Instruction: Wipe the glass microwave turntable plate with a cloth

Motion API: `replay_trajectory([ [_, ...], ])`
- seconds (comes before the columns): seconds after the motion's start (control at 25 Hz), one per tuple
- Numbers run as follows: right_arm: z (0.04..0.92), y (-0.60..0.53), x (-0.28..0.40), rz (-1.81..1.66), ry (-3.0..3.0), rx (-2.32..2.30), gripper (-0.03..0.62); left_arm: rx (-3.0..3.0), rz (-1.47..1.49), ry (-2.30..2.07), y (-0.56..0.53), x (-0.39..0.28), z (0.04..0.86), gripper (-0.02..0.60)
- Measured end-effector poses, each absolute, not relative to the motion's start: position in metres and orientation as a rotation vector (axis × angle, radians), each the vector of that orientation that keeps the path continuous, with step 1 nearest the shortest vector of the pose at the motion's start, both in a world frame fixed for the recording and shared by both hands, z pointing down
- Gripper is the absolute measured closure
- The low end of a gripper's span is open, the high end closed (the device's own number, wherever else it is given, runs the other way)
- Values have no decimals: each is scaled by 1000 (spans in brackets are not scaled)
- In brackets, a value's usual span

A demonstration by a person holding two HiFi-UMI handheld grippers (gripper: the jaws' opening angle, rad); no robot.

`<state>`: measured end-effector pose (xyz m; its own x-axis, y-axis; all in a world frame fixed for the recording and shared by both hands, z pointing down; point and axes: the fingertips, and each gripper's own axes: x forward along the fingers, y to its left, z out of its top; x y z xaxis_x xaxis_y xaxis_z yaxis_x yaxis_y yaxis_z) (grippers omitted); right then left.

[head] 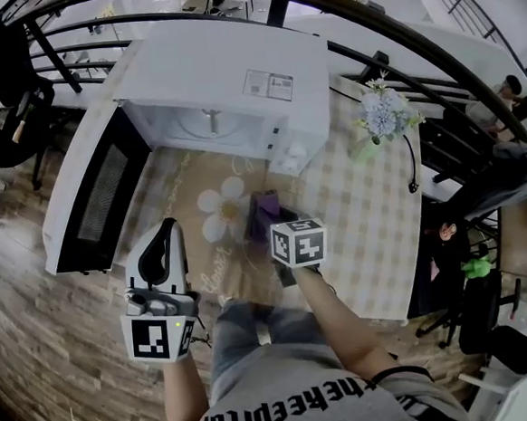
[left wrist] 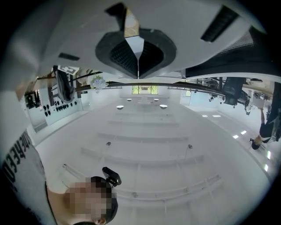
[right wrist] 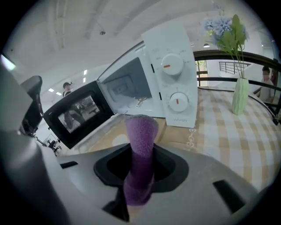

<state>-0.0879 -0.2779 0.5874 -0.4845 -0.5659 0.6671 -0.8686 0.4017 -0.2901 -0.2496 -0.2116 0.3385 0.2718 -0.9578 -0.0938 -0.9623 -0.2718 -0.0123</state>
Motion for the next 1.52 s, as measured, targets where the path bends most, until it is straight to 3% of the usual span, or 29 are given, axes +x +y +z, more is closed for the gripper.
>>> replay_trajectory([
  [0.44,634,-284,-98,623,-2032,1134,485,-2472,85,1861,-217,-276,346,571],
  [1.12,640,-272,51,743,-1849,1412,485,-2557,129,1734,-226,-232,342,571],
  [1.28,632,-269,30,816,-1891,1410,486,-2560,134,1730,-224,-233,340,571],
  [1.52,616,-253,-71,874,-2107,1221,485,-2546,129,1753,-222,-247,341,571],
])
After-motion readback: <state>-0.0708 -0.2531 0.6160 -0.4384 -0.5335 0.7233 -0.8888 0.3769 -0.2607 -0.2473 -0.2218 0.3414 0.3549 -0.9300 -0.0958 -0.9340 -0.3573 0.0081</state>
